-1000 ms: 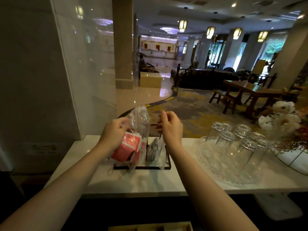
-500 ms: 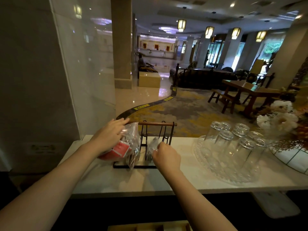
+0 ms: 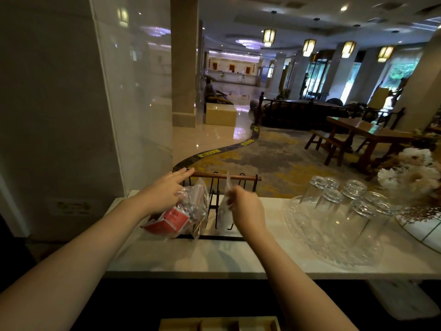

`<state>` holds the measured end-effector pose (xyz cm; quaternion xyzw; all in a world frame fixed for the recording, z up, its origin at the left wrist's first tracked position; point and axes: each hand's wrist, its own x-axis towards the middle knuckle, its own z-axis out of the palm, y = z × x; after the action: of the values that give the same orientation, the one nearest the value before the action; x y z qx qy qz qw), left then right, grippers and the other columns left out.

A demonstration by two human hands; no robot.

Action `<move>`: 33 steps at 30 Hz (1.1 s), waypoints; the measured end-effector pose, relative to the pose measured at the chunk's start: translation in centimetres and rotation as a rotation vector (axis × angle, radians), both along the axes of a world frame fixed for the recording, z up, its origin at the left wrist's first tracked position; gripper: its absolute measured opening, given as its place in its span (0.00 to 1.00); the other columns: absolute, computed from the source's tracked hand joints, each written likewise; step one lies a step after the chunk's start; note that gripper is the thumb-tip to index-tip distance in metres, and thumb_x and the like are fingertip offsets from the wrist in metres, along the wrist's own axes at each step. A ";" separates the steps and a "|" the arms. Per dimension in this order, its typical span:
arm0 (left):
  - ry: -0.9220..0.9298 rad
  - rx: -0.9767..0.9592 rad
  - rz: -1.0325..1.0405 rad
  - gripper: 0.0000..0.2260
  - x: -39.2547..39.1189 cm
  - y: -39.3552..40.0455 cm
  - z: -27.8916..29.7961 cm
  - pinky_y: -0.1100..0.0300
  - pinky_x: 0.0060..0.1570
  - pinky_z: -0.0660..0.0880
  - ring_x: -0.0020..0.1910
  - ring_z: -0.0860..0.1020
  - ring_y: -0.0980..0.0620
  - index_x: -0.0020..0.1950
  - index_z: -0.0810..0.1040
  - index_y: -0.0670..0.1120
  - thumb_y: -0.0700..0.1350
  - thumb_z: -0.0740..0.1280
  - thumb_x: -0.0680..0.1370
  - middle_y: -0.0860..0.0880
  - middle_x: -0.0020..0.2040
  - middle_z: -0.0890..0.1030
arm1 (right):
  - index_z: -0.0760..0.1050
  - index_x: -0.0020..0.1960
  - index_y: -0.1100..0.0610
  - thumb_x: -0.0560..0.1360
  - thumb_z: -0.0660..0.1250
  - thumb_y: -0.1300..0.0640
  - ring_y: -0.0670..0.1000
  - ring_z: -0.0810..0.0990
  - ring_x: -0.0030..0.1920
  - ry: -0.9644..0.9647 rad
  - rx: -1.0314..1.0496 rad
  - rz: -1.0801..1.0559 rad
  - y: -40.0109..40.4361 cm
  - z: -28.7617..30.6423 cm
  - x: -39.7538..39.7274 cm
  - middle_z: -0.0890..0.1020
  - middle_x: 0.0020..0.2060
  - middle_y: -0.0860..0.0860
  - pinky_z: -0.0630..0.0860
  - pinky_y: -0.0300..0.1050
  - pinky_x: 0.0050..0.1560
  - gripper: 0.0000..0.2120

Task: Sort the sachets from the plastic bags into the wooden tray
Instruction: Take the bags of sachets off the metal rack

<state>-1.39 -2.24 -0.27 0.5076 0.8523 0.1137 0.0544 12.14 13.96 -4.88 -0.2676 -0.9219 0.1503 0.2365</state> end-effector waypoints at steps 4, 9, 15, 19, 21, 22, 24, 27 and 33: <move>-0.031 0.041 -0.013 0.14 -0.3 0.0 -0.1 0.54 0.72 0.52 0.76 0.48 0.56 0.59 0.80 0.46 0.48 0.58 0.81 0.60 0.76 0.48 | 0.77 0.47 0.53 0.78 0.61 0.61 0.49 0.80 0.35 0.390 -0.096 0.219 -0.5 5.4 1.2 0.81 0.34 0.47 0.78 0.48 0.38 0.08; -0.473 0.335 0.027 0.15 0.4 -0.4 0.4 0.62 0.57 0.69 0.63 0.72 0.57 0.65 0.75 0.51 0.49 0.58 0.80 0.54 0.63 0.76 | 0.81 0.49 0.55 0.75 0.67 0.59 0.49 0.80 0.43 0.239 -0.456 0.664 -1.8 7.5 2.4 0.82 0.44 0.50 0.78 0.46 0.48 0.05; -0.820 0.547 0.072 0.12 4.3 -1.8 0.6 0.59 0.47 0.77 0.46 0.83 0.56 0.53 0.78 0.56 0.54 0.56 0.79 0.51 0.48 0.84 | 0.83 0.46 0.50 0.70 0.73 0.50 0.51 0.60 0.73 0.227 -0.032 0.601 -2.5 4.9 0.6 0.64 0.73 0.49 0.61 0.49 0.71 0.07; -1.068 0.623 0.064 0.14 5.6 -2.6 -0.7 0.53 0.50 0.81 0.46 0.84 0.48 0.59 0.77 0.48 0.49 0.59 0.76 0.40 0.49 0.83 | 0.83 0.49 0.53 0.71 0.72 0.52 0.48 0.74 0.56 0.163 -0.163 0.488 -4.5 4.3 0.1 0.73 0.54 0.46 0.75 0.46 0.57 0.07; -1.088 0.622 0.064 0.09 5.4 -2.5 -1.9 0.65 0.33 0.80 0.33 0.83 0.55 0.53 0.78 0.42 0.40 0.61 0.76 0.42 0.37 0.83 | 0.83 0.49 0.55 0.72 0.71 0.55 0.46 0.74 0.49 0.167 -0.144 0.440 -5.5 3.4 -0.2 0.72 0.48 0.44 0.76 0.41 0.51 0.07; -1.099 0.597 0.067 0.10 5.4 -2.7 -2.2 0.66 0.29 0.78 0.31 0.83 0.58 0.55 0.77 0.42 0.41 0.67 0.74 0.45 0.35 0.83 | 0.82 0.49 0.56 0.72 0.71 0.56 0.45 0.74 0.47 0.171 -0.152 0.419 -5.8 2.8 -0.3 0.73 0.47 0.45 0.75 0.40 0.50 0.07; -1.073 0.514 0.087 0.25 4.5 -3.2 -3.6 0.68 0.34 0.78 0.39 0.83 0.60 0.63 0.74 0.49 0.48 0.73 0.67 0.52 0.42 0.84 | 0.82 0.49 0.57 0.72 0.70 0.56 0.44 0.74 0.47 0.168 -0.235 0.378 -6.2 1.6 -0.6 0.76 0.48 0.47 0.73 0.36 0.49 0.07; -0.803 0.466 0.140 0.20 4.5 -4.5 -5.0 0.66 0.42 0.78 0.49 0.82 0.57 0.61 0.73 0.57 0.48 0.72 0.71 0.55 0.52 0.82 | 0.81 0.50 0.58 0.73 0.70 0.56 0.43 0.75 0.46 0.132 -0.350 0.331 -6.7 0.0 -0.9 0.80 0.49 0.51 0.74 0.35 0.48 0.08; -0.476 0.467 0.220 0.06 2.6 -5.0 -4.9 0.62 0.44 0.76 0.48 0.80 0.51 0.44 0.76 0.56 0.44 0.64 0.77 0.54 0.45 0.80 | 0.75 0.45 0.55 0.76 0.67 0.54 0.50 0.80 0.45 0.354 -0.957 0.326 -5.1 -1.7 -1.1 0.80 0.44 0.51 0.78 0.40 0.41 0.05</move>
<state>1.21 -7.21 -5.21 0.3708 0.8161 0.4262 0.1216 11.05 8.86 -6.53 -0.1696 -0.7259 0.6314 0.2135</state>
